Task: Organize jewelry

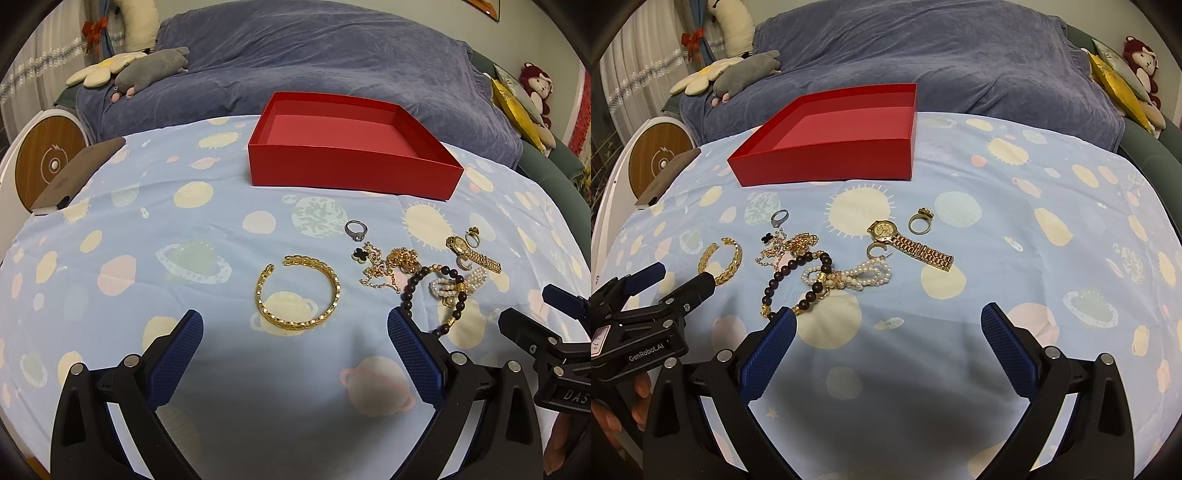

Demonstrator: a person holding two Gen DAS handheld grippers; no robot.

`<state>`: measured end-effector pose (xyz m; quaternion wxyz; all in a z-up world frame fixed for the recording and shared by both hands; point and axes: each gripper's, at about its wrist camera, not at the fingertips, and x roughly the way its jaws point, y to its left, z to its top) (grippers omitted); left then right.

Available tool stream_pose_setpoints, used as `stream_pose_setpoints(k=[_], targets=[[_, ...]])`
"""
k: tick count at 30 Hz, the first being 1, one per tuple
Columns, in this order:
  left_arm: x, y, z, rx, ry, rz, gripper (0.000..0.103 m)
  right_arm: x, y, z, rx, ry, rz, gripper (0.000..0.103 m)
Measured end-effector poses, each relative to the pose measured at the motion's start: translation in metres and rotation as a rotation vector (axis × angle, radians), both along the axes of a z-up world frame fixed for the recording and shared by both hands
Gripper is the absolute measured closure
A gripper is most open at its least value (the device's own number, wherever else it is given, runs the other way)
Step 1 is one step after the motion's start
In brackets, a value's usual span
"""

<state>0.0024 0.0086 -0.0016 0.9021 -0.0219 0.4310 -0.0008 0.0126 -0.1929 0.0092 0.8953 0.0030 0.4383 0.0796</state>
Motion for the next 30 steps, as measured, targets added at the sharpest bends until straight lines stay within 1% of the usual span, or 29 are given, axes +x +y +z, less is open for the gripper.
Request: stream_pose_setpoints(k=[30], targets=[[0.0009, 0.0008, -0.0015, -0.007, 0.012, 0.002, 0.006, 0.0008, 0.0021, -0.0012, 0.0, 0.0, -0.002, 0.005]])
